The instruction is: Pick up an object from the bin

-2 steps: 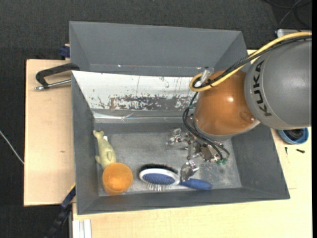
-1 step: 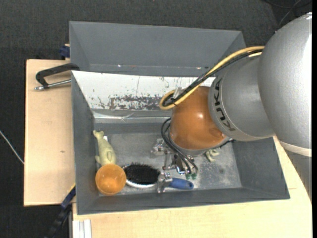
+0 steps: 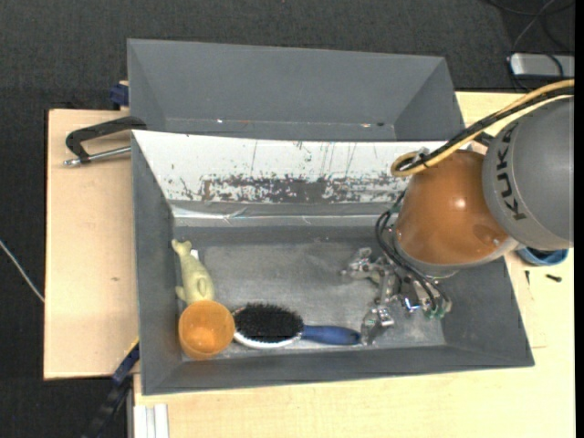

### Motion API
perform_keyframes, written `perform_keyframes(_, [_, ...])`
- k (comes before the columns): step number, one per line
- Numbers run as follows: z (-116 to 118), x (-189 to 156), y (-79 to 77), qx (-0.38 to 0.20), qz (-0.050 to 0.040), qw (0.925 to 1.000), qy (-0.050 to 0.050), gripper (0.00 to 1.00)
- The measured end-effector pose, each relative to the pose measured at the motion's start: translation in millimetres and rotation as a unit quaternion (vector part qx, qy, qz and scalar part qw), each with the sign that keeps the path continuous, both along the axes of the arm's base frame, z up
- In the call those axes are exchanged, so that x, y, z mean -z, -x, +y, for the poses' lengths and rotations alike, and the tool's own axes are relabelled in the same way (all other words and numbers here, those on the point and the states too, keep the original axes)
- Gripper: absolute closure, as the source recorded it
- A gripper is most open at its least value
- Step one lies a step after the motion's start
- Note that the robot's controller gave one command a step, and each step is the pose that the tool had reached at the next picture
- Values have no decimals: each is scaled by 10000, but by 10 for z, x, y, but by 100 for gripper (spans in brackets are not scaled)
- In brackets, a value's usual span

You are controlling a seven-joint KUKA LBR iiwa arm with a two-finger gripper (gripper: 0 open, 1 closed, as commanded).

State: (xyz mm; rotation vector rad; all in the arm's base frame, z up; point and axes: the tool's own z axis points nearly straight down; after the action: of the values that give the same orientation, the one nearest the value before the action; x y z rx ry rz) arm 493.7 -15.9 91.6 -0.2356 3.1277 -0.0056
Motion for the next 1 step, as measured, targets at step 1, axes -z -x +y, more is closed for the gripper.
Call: perform_keyframes(1, [310,-876,-405,-97,-59,9999,-26,0])
